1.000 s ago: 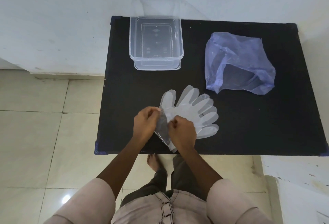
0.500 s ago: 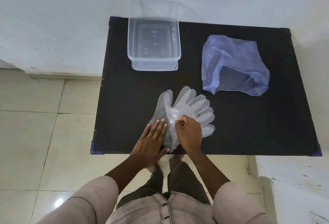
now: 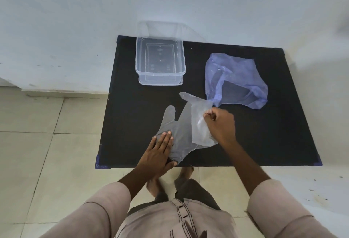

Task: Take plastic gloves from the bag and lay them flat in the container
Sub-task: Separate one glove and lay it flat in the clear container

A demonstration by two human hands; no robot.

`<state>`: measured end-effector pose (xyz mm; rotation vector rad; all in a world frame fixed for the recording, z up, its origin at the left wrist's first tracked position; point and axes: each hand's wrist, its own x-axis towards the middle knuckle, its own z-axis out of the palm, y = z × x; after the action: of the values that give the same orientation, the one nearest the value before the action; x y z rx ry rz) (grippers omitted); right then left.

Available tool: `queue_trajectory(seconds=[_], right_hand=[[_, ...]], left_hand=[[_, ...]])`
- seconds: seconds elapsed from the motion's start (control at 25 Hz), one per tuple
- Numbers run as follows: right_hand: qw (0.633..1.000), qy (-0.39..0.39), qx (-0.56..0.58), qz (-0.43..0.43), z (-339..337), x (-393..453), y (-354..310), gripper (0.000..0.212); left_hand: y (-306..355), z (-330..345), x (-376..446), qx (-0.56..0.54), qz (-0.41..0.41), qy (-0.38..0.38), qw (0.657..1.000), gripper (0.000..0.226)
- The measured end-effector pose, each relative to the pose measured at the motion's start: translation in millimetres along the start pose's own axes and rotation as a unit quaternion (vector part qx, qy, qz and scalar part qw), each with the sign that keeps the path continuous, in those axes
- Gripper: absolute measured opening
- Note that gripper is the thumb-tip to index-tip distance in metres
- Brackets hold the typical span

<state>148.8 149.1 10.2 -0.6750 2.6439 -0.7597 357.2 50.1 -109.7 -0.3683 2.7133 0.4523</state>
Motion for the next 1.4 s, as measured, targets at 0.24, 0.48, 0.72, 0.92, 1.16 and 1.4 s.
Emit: queue_trajectory(seconds=[0.24,0.48,0.72,0.92,1.16,1.4], right_hand=[[0.995,-0.05,-0.056,-0.066,-77.5,31.7,-3.2,0.015],[0.972,-0.149,-0.076,-0.163,-116.4,52.8,-10.9,0.021],[0.921,-0.216,-0.155,-0.285,-156.2,59.1,-51.1,0.014],[0.895,-0.277,-0.138,-0.322,-185.1,67.3,-57.0,0.011],[0.927,-0.271,0.006,-0.259,-198.9,81.4,-20.9,0.019],[0.941,-0.243,0.1,-0.214,-172.5,81.7,10.6,0.039]], left_hand=[[-3.7,-0.2,0.3,0.007,0.008,-0.028,1.0,0.089],[28.6,-89.7,12.1,-0.049,-0.032,0.013,0.998,0.075],[54.3,-232.4,61.4,-0.244,0.027,0.216,0.945,0.083],[63.2,-288.9,92.6,-0.396,0.115,0.093,0.906,0.041],[67.3,-302.7,108.9,-0.487,0.107,0.15,0.854,0.02],[56.4,-298.9,108.4,-0.49,0.036,0.211,0.845,0.015]])
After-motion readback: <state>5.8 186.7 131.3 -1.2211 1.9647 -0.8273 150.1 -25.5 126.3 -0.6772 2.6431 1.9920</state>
